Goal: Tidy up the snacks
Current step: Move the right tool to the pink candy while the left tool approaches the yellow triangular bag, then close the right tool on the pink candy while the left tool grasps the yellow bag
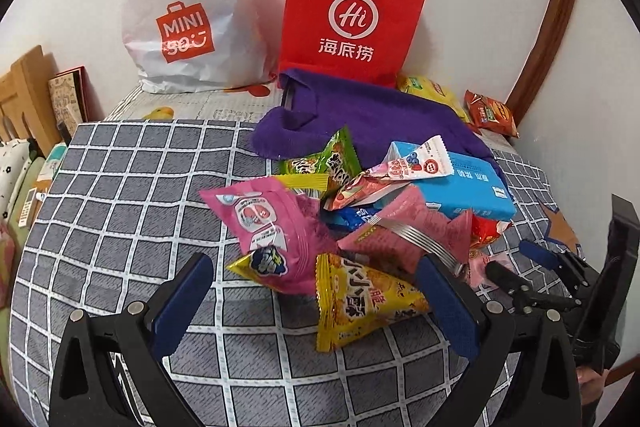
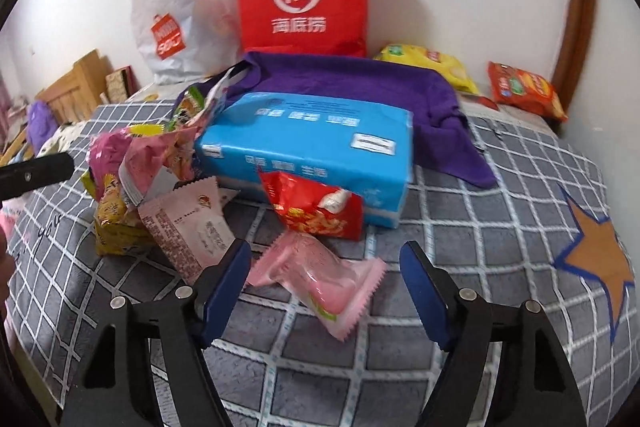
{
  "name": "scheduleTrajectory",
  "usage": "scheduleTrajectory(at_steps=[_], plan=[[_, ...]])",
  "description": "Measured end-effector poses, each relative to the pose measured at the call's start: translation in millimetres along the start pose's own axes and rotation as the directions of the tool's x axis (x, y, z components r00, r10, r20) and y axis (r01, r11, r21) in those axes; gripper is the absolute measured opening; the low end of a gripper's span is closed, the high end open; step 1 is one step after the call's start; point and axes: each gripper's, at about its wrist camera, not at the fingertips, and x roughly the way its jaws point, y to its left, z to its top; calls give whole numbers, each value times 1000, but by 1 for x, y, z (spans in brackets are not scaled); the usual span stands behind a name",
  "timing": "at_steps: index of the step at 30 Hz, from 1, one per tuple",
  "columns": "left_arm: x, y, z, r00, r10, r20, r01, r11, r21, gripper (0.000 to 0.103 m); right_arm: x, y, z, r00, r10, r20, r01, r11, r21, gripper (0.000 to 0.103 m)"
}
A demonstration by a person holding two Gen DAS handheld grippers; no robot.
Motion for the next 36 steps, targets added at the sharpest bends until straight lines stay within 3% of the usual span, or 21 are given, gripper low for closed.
scheduleTrajectory(at_steps=[7, 16, 20, 23, 28, 33, 36], plan=[[10, 3, 1, 1000, 3, -29, -3, 1000, -11, 102, 21, -2, -5, 993, 72, -89, -73, 997, -9, 77], [8, 12, -3, 999, -37, -34, 36, 999, -34, 102, 22, 2, -8, 986, 118, -122, -117, 993, 12, 77], [6, 10, -10, 998, -37, -44, 37, 999, 0, 102, 27, 7, -9, 990, 59, -127, -61, 998, -11, 54], [6, 8, -15, 998, -34, -52, 35, 999, 25, 102, 23, 12, -11, 988, 71, -136, -74, 997, -19, 39], [15, -5, -22, 994, -63, -86, 69, 995, 72, 102, 8, 11, -23, 990, 65, -122, -68, 998, -17, 38], [31, -16, -26, 982, -138, -130, 148, 987, 70, 102, -13, -5, -33, 995, 41, -95, -39, 999, 22, 38], [38, -24, -29, 984, -114, -137, 125, 989, 78, 102, -20, -16, -40, 996, 3, -91, 1, 999, 47, 38]])
